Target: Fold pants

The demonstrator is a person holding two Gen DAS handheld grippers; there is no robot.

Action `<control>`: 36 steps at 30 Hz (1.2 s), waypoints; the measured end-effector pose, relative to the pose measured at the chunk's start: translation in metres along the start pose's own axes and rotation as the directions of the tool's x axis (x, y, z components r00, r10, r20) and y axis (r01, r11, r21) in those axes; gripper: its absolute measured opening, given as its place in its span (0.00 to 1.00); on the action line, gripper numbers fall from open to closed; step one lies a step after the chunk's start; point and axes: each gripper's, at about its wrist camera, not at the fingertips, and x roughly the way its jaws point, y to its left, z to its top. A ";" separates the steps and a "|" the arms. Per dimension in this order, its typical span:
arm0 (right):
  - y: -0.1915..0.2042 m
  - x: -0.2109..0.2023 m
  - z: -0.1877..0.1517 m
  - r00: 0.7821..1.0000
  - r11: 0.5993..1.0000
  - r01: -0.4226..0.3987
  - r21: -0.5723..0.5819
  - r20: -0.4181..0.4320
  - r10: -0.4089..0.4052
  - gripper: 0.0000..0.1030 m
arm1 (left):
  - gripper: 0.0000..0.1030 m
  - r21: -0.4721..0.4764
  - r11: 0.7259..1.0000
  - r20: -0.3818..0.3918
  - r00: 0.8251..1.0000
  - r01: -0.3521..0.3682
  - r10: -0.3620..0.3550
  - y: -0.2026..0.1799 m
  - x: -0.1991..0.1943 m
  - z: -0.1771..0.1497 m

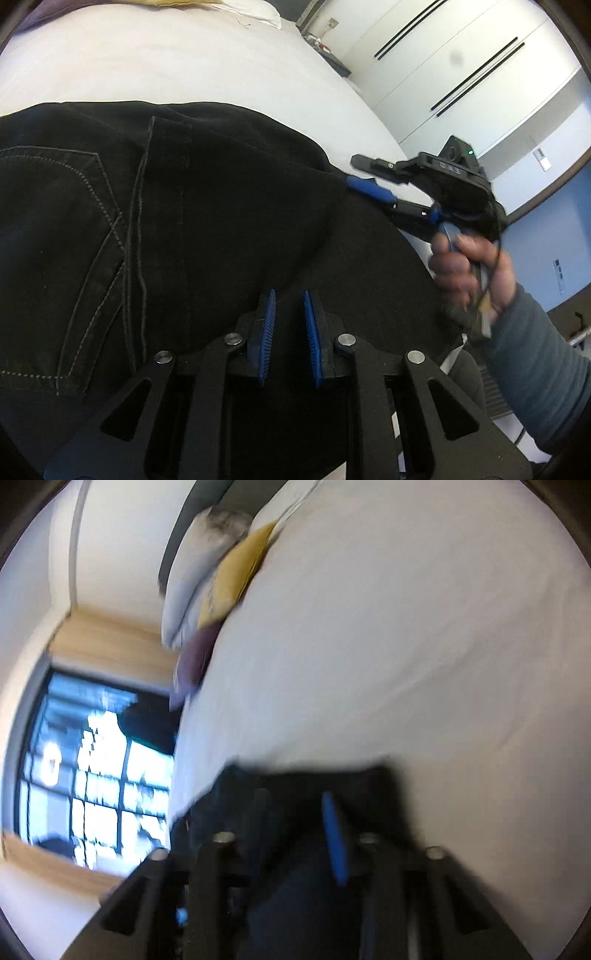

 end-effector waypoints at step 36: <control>0.047 -0.048 -0.137 0.991 0.991 -0.106 -0.082 -0.090 0.098 0.65 | 1.00 -0.416 0.908 0.454 0.855 -0.043 0.249 0.041 -0.186 -0.129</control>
